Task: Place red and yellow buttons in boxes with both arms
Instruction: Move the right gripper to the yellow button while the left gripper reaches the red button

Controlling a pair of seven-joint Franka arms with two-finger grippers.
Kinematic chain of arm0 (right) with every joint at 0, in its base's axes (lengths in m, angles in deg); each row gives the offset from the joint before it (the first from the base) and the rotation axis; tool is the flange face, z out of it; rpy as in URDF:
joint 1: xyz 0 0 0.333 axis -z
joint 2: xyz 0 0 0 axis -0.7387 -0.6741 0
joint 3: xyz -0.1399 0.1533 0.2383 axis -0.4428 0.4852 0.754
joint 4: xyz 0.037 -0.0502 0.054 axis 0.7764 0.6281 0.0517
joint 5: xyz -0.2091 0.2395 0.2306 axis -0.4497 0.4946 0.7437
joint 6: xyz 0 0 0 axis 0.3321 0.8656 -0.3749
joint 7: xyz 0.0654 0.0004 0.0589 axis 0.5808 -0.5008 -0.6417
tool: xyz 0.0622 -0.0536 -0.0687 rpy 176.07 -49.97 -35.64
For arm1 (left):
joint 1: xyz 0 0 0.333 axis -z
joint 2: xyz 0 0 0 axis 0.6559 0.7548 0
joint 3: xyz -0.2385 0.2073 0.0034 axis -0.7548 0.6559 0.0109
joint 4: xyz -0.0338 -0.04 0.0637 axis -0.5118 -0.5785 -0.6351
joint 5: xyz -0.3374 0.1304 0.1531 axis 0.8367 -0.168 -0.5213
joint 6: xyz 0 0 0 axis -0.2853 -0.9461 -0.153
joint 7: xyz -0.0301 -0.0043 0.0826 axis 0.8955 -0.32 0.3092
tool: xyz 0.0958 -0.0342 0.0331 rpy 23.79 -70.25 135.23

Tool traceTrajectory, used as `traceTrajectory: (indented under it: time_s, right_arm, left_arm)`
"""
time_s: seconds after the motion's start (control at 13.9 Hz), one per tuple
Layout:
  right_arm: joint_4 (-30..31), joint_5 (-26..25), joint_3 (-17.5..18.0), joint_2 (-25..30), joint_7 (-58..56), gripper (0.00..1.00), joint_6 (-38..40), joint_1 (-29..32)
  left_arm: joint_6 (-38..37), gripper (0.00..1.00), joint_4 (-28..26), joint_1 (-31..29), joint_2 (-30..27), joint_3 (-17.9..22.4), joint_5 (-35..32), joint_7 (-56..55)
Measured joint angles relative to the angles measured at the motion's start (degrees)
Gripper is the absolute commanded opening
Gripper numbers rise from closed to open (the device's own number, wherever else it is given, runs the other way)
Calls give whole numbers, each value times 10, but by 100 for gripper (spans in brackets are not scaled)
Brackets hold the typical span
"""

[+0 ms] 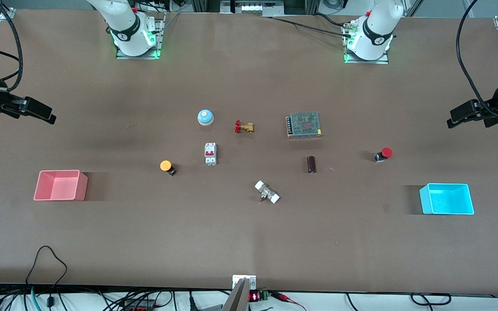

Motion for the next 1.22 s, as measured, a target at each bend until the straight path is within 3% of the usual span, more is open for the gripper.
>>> traceTrajectory:
  time_s: [0.58, 1.22]
  right_arm:
    - [0, -3, 1, 0, -10, 100, 0, -1]
    - [1, -15, 5, -4, -44, 100, -7, -2]
  left_arm:
    - [-4, 100, -17, 2, 10, -1, 0, 0]
    - [120, 100, -37, 7, 191, -5, 0, 2]
